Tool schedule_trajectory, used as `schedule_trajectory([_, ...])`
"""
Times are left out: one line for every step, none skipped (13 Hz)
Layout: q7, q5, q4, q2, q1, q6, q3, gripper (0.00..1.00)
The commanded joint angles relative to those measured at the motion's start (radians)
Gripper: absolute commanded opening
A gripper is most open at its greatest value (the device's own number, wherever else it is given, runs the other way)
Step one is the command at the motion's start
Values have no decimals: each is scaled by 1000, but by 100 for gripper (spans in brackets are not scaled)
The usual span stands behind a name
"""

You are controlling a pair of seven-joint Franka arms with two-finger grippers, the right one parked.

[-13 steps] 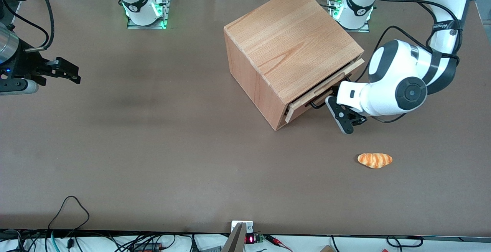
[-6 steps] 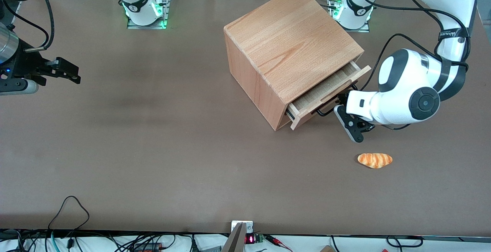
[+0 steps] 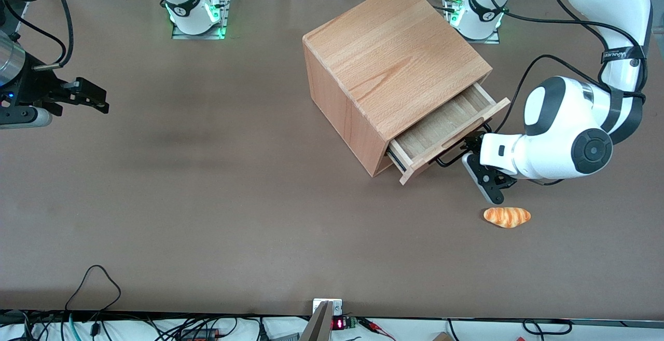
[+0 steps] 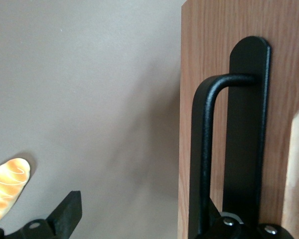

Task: Open top drawer with left arm
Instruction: 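Pull the handle with the left gripper, sliding the drawer out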

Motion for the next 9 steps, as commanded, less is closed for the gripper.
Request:
schedule_trajectory([25, -7, 88, 57, 11, -5, 2, 100])
schedule_trajectory([27, -7, 96, 60, 14, -5, 2, 100])
schedule_trajectory([27, -7, 97, 62, 18, -3, 3, 100])
schedule_trajectory([27, -7, 112, 68, 26, -3, 3, 100])
schedule_trajectory([32, -7, 134, 77, 31, -6, 3, 100])
schedule_trajectory([32, -5, 143, 83, 32, -6, 3, 100])
schedule_trajectory([32, -5, 148, 86, 35, -5, 3, 100])
schedule_trajectory([32, -5, 155, 89, 37, -5, 5, 100])
schedule_trajectory([32, -5, 168, 95, 43, -5, 5, 100])
